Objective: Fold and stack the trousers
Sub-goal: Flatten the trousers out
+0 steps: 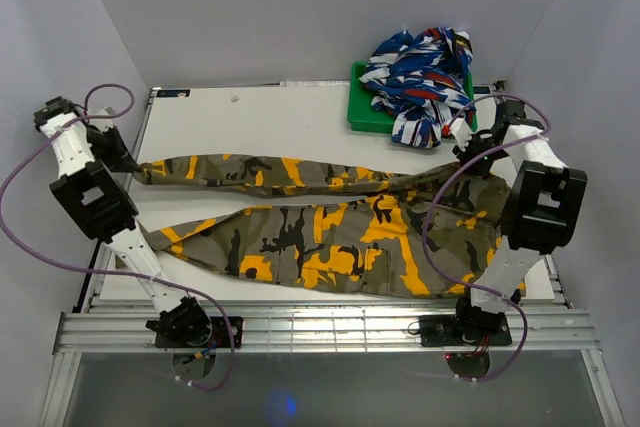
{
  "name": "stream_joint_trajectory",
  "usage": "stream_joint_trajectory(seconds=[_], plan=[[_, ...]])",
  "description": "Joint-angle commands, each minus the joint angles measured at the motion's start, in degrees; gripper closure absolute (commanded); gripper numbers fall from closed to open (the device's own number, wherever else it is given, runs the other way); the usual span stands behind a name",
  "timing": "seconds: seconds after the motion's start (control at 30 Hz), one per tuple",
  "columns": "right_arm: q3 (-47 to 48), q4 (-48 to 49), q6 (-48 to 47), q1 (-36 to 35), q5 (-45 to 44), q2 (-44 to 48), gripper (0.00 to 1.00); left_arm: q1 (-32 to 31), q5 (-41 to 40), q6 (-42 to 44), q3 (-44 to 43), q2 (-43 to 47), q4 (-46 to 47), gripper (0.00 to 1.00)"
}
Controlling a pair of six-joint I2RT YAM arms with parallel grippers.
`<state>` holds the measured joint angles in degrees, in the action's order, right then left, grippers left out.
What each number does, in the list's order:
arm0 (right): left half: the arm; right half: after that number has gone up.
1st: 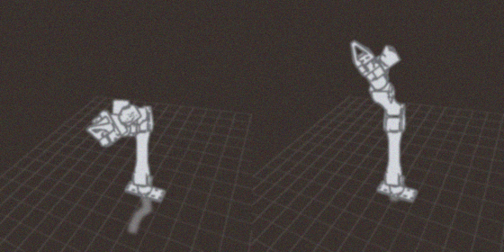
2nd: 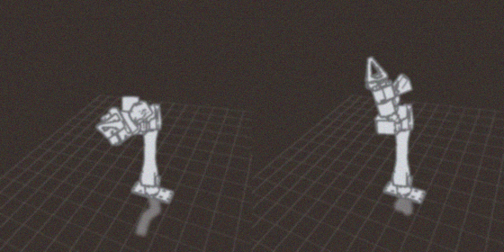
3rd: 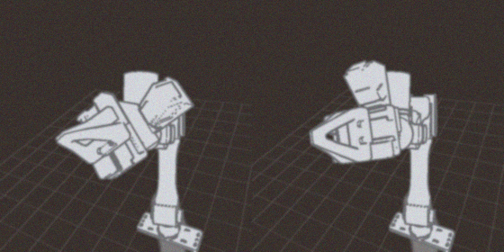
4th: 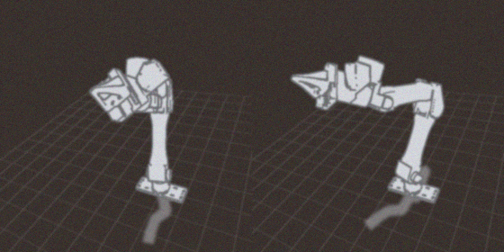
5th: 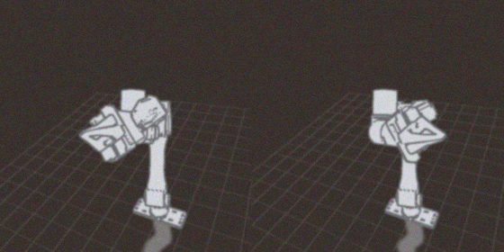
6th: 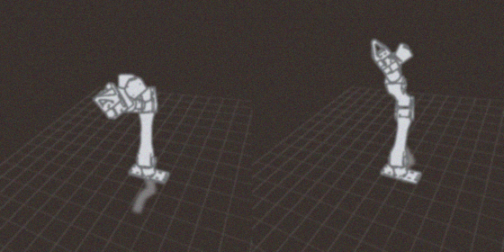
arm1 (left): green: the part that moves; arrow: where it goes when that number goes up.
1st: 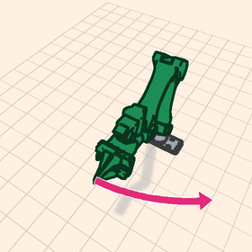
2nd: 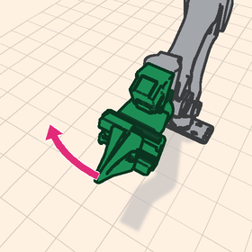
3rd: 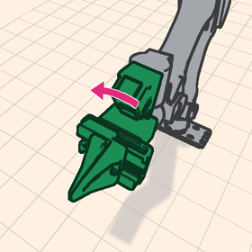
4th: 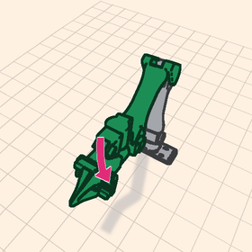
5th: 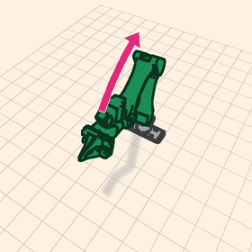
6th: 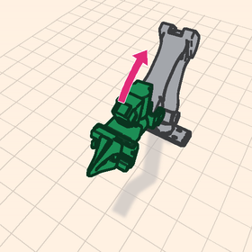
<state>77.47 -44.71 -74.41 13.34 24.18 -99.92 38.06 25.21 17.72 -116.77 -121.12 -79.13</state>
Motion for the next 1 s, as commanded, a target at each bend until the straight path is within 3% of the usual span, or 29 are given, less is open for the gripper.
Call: stream_joint_trajectory(seconds=[0.0, 0.03, 0.13, 0.17, 0.23, 0.33, 0.4, 0.47, 0.63, 0.73, 0.97], plan=[[7.5, 9.2, 11.8, -2.4, -8.4, -8.3, 0.92, -6.8, 1.3, -22.8, -8.3, -6.8, 4.2, 0.70], [7.7, 10.6, 12.7, -3.1, -9.9, -9.9, 0.92, -6.8, 4.5, -23.7, -9.7, -7.2, 5.7, 0.38], [7.4, 11.4, 13.4, -3.3, -10.7, -10.7, 0.92, -6.9, 6.3, -19.3, -11.0, -5.2, 11.3, 0.30], [7.2, 11.6, 13.6, -3.3, -10.4, -10.6, 0.92, -7.0, 4.6, -14.7, -9.2, -3.0, 14.6, 0.22], [5.8, 12.1, 14.0, -3.3, -9.9, -9.8, 0.92, -7.0, 4.9, -3.4, 1.9, 6.0, 26.1, 0.12], [4.2, 12.6, 14.2, -3.5, -9.2, -8.0, 0.92, -7.2, 11.3, 15.0, 17.9, 17.9, 31.8, 0.12], [3.7, 12.6, 14.3, -3.6, -8.6, -7.0, 0.92, -9.0, 10.9, 29.3, 29.6, 23.3, 34.6, 0.14], [3.5, 12.3, 14.5, -3.7, -8.4, -6.3, 0.92, -10.2, 8.4, 34.4, 36.1, 28.8, 40.4, 0.20], [3.6, 11.2, 13.7, -3.8, -8.3, -4.9, 0.92, -11.6, 13.0, 54.8, 47.2, 33.1, 37.4, 0.28], [3.0, 11.2, 13.2, -3.8, -8.0, -3.5, 0.92, -16.0, 13.7, 57.3, 49.1, 33.3, 37.5, 0.30], [1.6, 11.4, 13.3, -3.8, -7.0, -1.7, 0.92, -30.2, 12.3, 54.2, 53.0, 30.7, 42.7, 0.41]])
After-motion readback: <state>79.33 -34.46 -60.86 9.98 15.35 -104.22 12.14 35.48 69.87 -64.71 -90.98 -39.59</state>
